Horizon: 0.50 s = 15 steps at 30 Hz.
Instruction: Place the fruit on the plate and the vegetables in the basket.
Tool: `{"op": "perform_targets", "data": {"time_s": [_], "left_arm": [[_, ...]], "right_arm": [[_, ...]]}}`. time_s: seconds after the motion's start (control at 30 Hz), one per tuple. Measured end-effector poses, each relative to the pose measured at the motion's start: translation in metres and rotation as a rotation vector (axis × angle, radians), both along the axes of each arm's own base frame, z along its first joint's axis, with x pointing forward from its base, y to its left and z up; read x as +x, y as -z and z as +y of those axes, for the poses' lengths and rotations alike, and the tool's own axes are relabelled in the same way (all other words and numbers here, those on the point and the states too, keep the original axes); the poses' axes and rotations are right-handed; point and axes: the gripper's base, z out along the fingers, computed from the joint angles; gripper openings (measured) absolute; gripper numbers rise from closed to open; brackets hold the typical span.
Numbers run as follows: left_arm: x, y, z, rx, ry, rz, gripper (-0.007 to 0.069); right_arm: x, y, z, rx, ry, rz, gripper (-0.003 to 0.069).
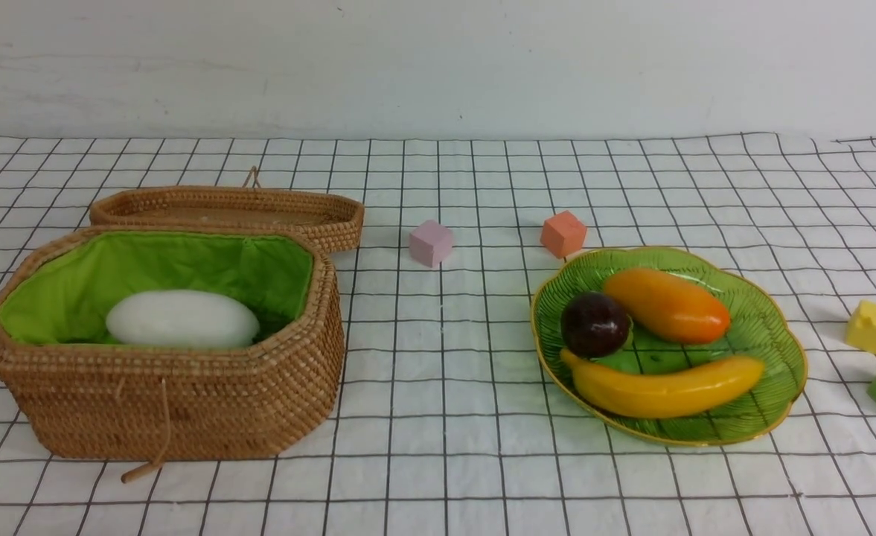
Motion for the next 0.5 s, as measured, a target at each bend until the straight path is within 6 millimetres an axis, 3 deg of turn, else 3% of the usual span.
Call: {"op": "perform_targets", "data": {"time_s": [0.5], "left_arm": [[-0.0003, 0.0016, 0.0002, -0.029, -0.011, 0.016, -0.0013]], "right_arm": [[0.0, 0.0, 0.0, 0.0, 0.0, 0.0, 0.0028]]}}
